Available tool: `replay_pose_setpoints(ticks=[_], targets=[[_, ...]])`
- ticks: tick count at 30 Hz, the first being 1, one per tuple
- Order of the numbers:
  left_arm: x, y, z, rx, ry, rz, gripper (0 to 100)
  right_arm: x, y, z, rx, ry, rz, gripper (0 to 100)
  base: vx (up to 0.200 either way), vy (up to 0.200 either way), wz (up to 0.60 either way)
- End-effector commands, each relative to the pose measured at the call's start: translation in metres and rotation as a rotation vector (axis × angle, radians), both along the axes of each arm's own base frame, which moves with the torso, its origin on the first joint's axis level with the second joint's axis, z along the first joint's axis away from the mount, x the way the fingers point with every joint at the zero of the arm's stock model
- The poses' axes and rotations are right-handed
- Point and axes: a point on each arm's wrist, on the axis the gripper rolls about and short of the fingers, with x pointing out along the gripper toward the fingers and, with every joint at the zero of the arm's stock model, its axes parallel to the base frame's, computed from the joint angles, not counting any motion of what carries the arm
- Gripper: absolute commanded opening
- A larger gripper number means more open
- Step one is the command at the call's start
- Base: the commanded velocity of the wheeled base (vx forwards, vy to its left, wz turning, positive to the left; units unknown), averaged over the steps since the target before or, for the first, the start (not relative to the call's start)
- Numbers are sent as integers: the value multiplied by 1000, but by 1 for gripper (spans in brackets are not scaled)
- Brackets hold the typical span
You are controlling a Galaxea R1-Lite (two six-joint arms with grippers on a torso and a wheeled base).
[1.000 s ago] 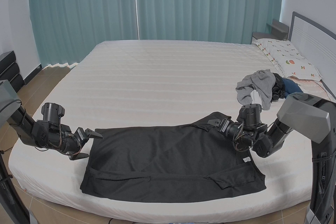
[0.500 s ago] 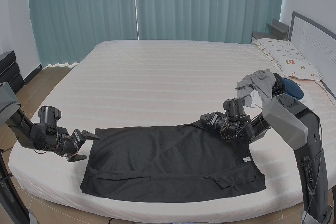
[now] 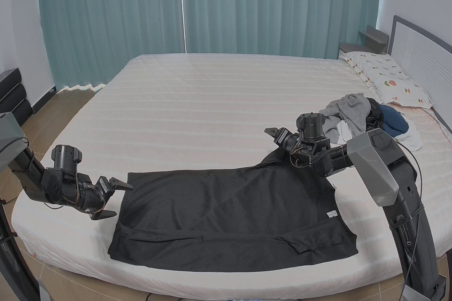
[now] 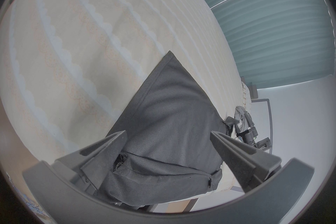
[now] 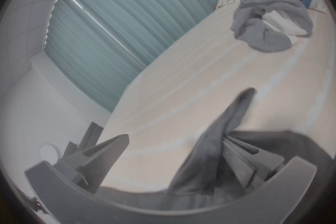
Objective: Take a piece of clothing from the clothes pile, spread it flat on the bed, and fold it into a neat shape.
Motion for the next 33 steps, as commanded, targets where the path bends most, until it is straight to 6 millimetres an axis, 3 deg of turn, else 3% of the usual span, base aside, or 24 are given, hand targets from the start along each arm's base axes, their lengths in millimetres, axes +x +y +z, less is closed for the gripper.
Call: replay_pose_setpoints(ticks=[1,5,9,10,13,17,20,24,29,33], targets=[[0,2,-2,0,6,6,100,15,-16,-17,32,-80,-35,100,0,0,0],[0,2,-4,-1,12,6,100,16,-17,-22,27,-83,-45,100,0,0,0],[1,2,-4,0,13,5,100,17,-25,-10,29,-84,-59,100,0,0,0],[1,2,-4,1,13,6,100,17,-29,8,34,-104,-65,100,0,0,0],[1,2,-5,1,14,6,100,12,-30,21,36,-105,-58,100,0,0,0],[1,2,-5,1,16,6,100,-3,-27,58,54,-123,-18,100,0,0,0],[1,2,-5,1,14,6,100,-17,-19,67,69,-87,39,100,0,0,0],[1,2,-5,1,14,6,100,-33,-3,52,58,-7,108,100,0,0,0],[1,2,-5,2,14,5,100,-39,7,21,5,134,141,100,0,0,0],[1,2,-5,3,14,6,100,-40,11,8,-12,178,148,100,0,0,0]])
